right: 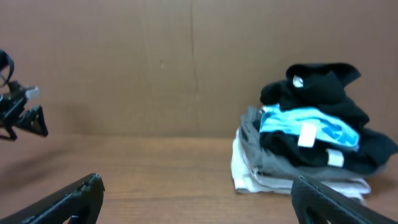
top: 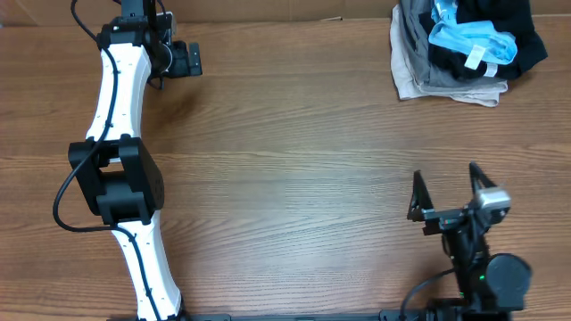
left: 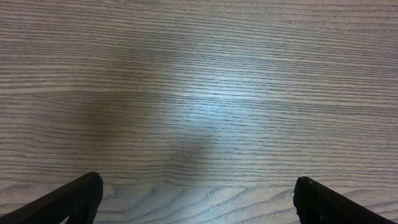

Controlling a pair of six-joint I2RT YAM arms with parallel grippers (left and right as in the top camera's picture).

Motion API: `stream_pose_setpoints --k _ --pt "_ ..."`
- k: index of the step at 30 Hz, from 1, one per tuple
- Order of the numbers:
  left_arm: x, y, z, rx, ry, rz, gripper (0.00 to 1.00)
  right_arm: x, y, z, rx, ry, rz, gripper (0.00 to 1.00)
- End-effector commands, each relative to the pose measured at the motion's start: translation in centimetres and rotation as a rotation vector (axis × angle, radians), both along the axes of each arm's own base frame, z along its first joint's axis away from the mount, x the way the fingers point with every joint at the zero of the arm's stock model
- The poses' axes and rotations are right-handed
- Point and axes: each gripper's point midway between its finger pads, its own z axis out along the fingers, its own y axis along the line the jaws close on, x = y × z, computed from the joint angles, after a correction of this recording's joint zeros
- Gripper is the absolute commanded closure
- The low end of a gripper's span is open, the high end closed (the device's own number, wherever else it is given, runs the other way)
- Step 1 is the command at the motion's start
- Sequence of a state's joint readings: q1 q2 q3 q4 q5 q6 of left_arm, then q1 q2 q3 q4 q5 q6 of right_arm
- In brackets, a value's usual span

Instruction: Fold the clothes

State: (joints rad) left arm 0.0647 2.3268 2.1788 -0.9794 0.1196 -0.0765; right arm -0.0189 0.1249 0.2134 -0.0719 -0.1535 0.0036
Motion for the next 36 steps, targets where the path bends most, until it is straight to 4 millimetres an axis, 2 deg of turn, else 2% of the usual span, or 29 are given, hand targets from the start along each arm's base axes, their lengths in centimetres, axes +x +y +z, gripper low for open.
stream_pose_setpoints --k 1,3,12,36 --pt "-0.1 -0.6 -0.7 -0.009 0.015 -0.001 0.0 0.1 0.0 -2.5 0.038 -0.021 0.005 0.0" --pt "-0.1 -0.6 -0.7 -0.009 0.015 -0.001 0.0 0.2 0.0 -3.8 0.049 -0.022 0.006 0.0" --pt "-0.1 -0.6 -0.7 -0.009 0.015 -0.002 0.0 0.5 -0.1 -7.2 0.051 0.087 0.0 0.0" --pt "-0.1 -0.1 -0.7 -0.002 0.015 0.007 0.0 0.5 -0.1 -7.1 0.051 0.085 -0.001 0.0"
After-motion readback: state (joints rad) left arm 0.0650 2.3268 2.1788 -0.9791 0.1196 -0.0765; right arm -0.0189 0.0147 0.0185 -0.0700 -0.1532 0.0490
